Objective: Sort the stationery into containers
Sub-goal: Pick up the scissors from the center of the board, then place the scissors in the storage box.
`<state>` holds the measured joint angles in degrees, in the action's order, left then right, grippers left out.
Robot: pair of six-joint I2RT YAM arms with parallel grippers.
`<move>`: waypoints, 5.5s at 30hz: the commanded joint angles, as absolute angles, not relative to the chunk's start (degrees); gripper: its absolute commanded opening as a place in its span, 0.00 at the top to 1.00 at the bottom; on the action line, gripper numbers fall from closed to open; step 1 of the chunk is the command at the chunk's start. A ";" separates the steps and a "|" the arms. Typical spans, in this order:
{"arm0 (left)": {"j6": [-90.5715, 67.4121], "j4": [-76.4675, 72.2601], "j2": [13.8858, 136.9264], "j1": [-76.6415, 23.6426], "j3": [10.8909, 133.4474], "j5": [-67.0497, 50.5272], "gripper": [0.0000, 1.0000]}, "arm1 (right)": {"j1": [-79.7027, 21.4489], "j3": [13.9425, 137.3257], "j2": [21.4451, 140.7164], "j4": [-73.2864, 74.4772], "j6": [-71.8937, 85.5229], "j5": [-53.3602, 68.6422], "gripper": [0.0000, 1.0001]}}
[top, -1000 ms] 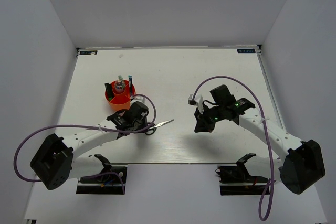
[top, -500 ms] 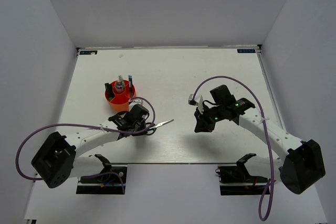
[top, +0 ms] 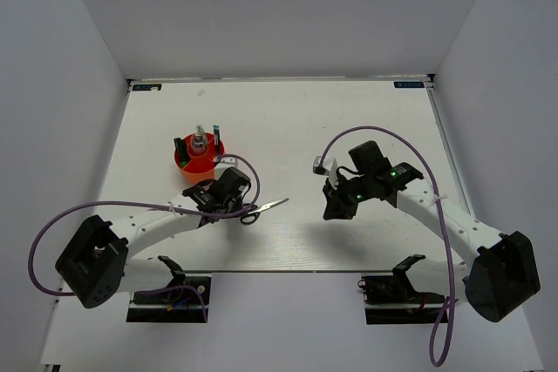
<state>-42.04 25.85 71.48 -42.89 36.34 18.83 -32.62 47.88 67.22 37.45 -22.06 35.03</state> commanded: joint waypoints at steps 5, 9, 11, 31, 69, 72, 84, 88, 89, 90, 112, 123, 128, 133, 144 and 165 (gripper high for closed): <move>-41.31 24.17 74.44 -43.15 38.67 22.15 0.67 | -32.52 48.25 67.41 37.18 -22.85 35.42 0.91; -40.87 24.00 75.67 -43.15 39.46 22.06 0.67 | -32.34 48.25 67.33 37.09 -22.85 35.33 0.91; -40.34 24.08 75.32 -44.03 39.46 22.24 0.67 | -32.43 48.34 67.50 37.44 -23.03 35.42 0.91; -11.00 47.89 82.44 -53.70 55.89 14.50 0.75 | -32.34 48.69 68.47 38.05 -23.29 35.68 0.90; -4.39 35.33 90.62 -46.85 52.03 3.08 0.68 | -31.90 48.78 68.56 38.41 -23.73 34.63 0.90; -4.31 34.55 90.61 -46.32 51.42 2.81 0.67 | -31.82 48.78 68.64 38.41 -23.73 34.63 0.90; -4.57 32.87 92.28 -45.79 48.69 3.08 0.64 | -31.55 48.78 68.38 38.58 -23.73 34.89 0.90; -5.27 31.47 93.07 -45.70 46.85 3.25 0.75 | -31.55 48.87 68.03 38.58 -23.73 34.98 0.90; -5.36 31.46 93.25 -45.70 46.76 3.25 0.82 | -31.55 48.95 68.11 38.50 -23.73 35.24 0.90; -5.45 31.73 93.43 -45.79 46.84 3.16 0.85 | -31.47 48.87 68.03 38.58 -23.73 35.16 0.90; -6.60 44.38 84.64 -46.85 59.40 9.03 1.00 | -30.94 49.48 67.15 39.29 -24.08 35.77 0.50; -8.25 65.27 81.82 -46.85 74.60 28.73 1.00 | -31.03 49.48 65.74 39.55 -24.17 36.65 0.50; -10.98 71.54 81.65 -47.72 79.36 37.87 1.00 | -30.85 49.40 65.31 39.64 -24.08 36.91 0.50; -8.97 73.74 80.95 -49.57 81.03 45.68 1.00 | -30.76 49.40 65.13 39.55 -24.00 37.09 0.50; 13.08 69.08 75.68 -51.42 78.40 55.63 1.00 | -31.02 49.48 65.48 39.73 -23.99 37.88 0.48; 27.15 77.17 76.99 -43.16 70.93 46.23 1.00 | -30.85 49.75 64.60 40.25 -24.00 38.67 0.48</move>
<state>23.55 76.93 77.30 -43.64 71.55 46.92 -31.11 47.90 66.26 39.33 -23.18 37.32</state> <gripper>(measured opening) 0.142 0.515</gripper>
